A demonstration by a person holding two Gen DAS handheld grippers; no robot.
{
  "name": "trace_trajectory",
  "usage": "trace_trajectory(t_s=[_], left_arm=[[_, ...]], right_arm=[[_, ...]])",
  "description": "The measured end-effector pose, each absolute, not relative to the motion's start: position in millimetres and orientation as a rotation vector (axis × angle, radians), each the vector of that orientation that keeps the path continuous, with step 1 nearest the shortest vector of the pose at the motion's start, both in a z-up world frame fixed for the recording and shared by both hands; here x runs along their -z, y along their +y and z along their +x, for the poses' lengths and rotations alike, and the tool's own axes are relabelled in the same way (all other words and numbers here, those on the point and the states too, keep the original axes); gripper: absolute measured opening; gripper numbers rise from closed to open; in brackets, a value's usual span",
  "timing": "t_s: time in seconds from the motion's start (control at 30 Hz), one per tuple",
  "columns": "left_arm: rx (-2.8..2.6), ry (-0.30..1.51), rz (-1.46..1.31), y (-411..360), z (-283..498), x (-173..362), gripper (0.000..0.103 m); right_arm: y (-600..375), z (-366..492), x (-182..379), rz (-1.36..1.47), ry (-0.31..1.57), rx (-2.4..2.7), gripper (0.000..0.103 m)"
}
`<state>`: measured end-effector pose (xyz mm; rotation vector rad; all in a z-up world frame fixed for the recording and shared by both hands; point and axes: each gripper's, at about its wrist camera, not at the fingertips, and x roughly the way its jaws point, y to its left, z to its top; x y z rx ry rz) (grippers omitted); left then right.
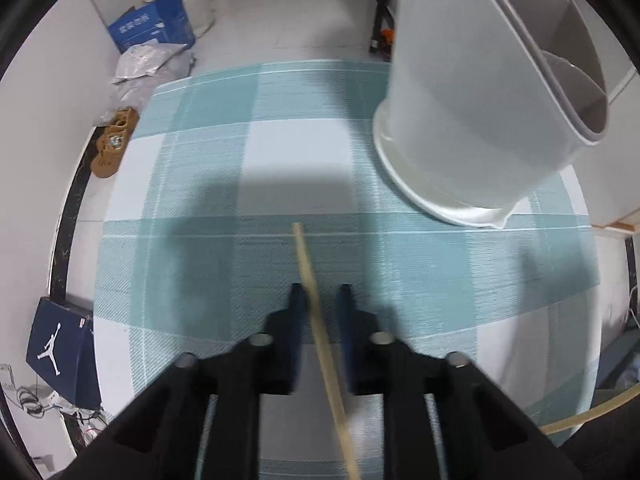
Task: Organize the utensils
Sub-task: 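Grasp the last chopstick with the left tool while the right tool lifts its chopstick, then carry both chopsticks up over the white holder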
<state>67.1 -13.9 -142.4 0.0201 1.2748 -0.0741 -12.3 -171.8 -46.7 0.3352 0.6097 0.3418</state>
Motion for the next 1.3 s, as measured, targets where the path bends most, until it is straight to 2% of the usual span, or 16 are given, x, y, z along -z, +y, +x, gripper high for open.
trace_trajectory(t_s=[0.27,0.77,1.3], left_arm=[[0.102,1.251,-0.066,0,67,141,0.002],[0.184,0.957,-0.121,-21,11,62,0.002],[0.216,0.856,-0.065,-11,2,36,0.001]], right_arm=[[-178,-14,47,0.352,0.606,-0.330,0.004],[-166,-15,46,0.323,0.581,-0.369,0.004],[-139,-14,46,0.292,0.569,-0.392,0.004]])
